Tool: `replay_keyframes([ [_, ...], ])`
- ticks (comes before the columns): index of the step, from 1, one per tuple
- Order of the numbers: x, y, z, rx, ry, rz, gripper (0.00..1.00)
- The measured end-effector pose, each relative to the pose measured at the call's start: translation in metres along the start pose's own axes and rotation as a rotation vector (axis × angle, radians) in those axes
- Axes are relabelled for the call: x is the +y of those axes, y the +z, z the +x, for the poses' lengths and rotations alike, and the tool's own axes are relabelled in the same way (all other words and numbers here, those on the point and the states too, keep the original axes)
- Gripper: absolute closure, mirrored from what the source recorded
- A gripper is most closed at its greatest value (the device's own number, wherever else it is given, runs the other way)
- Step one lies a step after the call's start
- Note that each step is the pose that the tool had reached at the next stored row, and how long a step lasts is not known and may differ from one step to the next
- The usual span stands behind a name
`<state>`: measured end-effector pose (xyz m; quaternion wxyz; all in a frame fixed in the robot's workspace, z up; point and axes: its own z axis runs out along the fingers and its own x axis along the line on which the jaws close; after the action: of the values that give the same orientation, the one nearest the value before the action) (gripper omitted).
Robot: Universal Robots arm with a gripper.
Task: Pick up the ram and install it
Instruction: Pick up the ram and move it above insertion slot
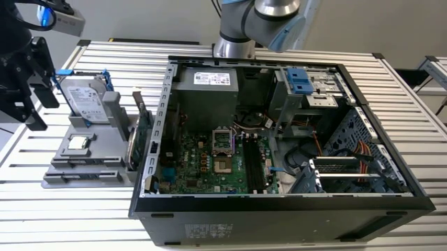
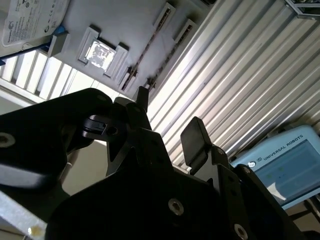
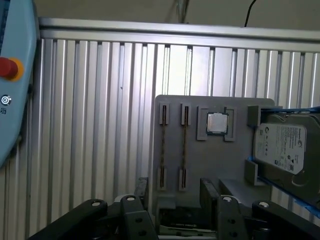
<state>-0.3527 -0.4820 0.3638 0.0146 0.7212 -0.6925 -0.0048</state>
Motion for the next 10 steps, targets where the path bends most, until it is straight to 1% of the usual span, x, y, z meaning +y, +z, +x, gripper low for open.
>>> replay_keyframes([
  [10,-0.0005,0.0082,-0.0039,0.0,0.006,-0.0003,0.0],
])
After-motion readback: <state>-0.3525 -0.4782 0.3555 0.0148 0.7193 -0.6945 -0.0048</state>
